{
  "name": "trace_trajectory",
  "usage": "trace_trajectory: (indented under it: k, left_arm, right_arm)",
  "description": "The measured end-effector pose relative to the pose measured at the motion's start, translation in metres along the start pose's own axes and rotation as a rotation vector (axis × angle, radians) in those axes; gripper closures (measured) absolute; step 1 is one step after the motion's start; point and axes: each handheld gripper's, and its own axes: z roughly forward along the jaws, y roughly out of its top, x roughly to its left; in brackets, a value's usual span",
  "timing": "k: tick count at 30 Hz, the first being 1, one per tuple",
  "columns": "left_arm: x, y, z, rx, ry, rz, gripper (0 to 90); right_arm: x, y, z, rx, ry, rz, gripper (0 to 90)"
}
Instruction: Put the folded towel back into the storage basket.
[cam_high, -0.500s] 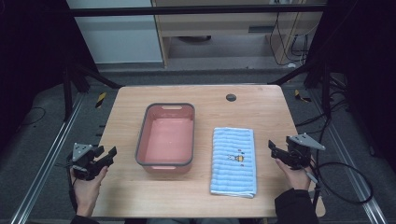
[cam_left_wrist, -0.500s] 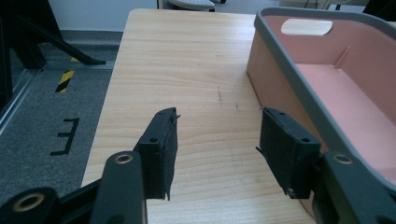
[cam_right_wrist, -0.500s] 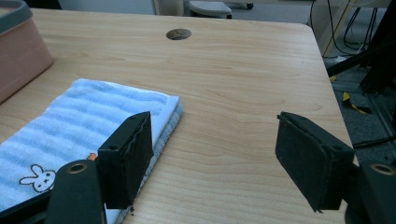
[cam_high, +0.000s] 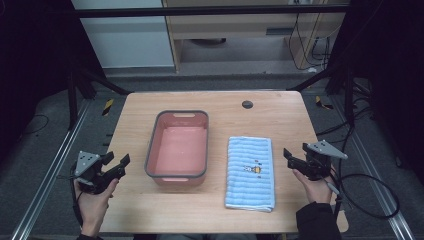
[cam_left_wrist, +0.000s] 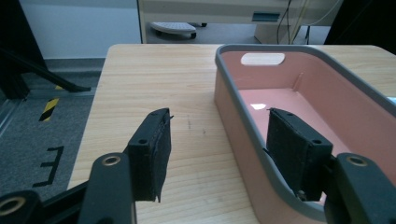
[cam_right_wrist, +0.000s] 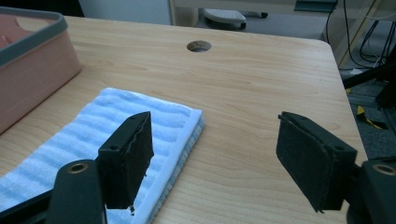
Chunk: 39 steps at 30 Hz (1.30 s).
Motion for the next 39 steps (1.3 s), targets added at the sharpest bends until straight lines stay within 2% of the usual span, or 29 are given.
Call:
trace_trajectory:
  k: [1,3,9,14,19,22,26,27,39]
  left_arm:
    - [-0.002,0.001,0.000,-0.003,-0.005,0.002,37.7]
    - [-0.007,0.003,-0.001,-0.001,-0.015,0.014,36.6]
    - [-0.019,0.006,0.000,0.001,-0.040,0.025,35.0]
    - [-0.029,0.009,0.004,0.010,-0.067,0.046,33.4]
    - [-0.037,0.015,0.003,-0.014,-0.082,0.061,33.2]
    - [-0.044,0.018,0.005,-0.015,-0.101,0.061,32.9]
    - [-0.054,0.023,0.008,-0.025,-0.122,0.071,32.9]
    - [-0.061,0.025,0.010,-0.030,-0.131,0.081,33.0]
    - [-0.088,0.027,0.020,-0.028,-0.176,0.104,34.0]
  right_arm:
    - [0.000,0.001,-0.001,-0.013,-0.007,-0.012,26.6]
    - [0.000,0.003,-0.003,-0.031,-0.003,-0.006,26.6]
    - [0.000,0.012,-0.008,-0.048,0.008,0.006,25.2]
    - [0.002,0.017,-0.009,-0.035,0.011,-0.004,24.8]
    - [0.004,0.022,-0.008,-0.032,0.034,-0.010,25.8]
    - [0.008,0.027,-0.006,-0.020,0.046,-0.031,27.5]
    - [0.010,0.032,-0.004,-0.017,0.044,-0.050,28.4]
    - [0.011,0.035,-0.004,-0.024,0.040,-0.054,29.1]
    - [0.012,0.050,-0.001,-0.027,0.040,-0.056,29.6]
